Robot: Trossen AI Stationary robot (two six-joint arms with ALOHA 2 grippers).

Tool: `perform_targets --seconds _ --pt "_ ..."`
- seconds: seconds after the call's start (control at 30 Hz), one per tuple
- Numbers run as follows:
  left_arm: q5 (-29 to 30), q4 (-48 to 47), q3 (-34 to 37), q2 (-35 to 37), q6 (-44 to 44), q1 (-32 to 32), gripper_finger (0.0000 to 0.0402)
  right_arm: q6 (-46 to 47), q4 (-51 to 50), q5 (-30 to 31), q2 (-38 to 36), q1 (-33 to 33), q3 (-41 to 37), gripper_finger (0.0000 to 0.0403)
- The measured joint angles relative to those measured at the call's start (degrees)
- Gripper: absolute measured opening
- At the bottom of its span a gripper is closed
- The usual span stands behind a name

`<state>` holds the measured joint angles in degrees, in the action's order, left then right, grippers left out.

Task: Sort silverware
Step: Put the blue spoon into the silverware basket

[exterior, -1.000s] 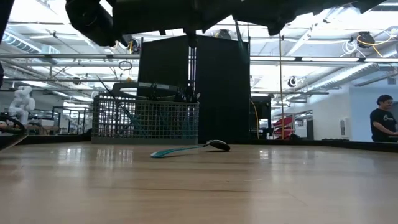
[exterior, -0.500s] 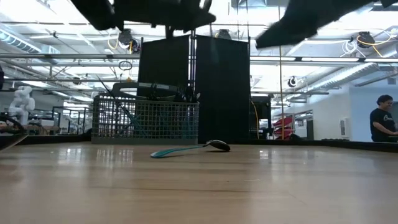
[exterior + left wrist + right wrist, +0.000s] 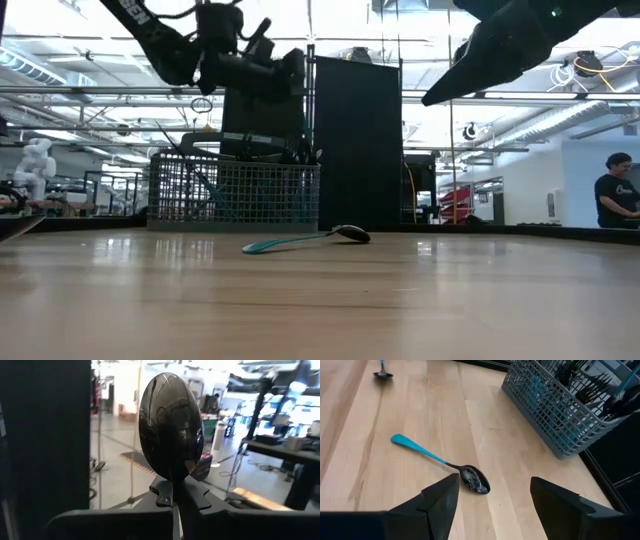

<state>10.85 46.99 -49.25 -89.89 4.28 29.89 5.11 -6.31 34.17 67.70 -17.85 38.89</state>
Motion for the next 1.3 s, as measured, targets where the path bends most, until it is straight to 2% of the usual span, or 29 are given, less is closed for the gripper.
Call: perform_targets --seconds 0.13,0.33,0.57,0.83,1.3 --pt "-0.7 -2.0 0.0 -0.4 1.0 2.8 0.0000 -1.3 0.0 0.0 0.0 0.0 0.0 0.0241" --pt "-4.7 -1.8 -0.6 -3.4 1.4 4.5 0.0000 -1.9 0.5 0.0 0.0 0.5 0.0 0.0242" --pt "-4.9 -2.1 -2.4 -7.6 1.4 4.6 0.0000 -2.8 1.5 0.1 0.0 1.4 0.0 0.0242" --pt "-4.9 -5.8 -2.5 -8.0 1.4 4.3 0.0002 -2.9 1.2 0.1 0.0 1.4 0.0 0.0242" --pt "-4.6 -7.3 -2.5 -8.0 1.4 4.2 0.0106 -3.0 1.1 0.1 0.0 1.4 0.0 0.0242"
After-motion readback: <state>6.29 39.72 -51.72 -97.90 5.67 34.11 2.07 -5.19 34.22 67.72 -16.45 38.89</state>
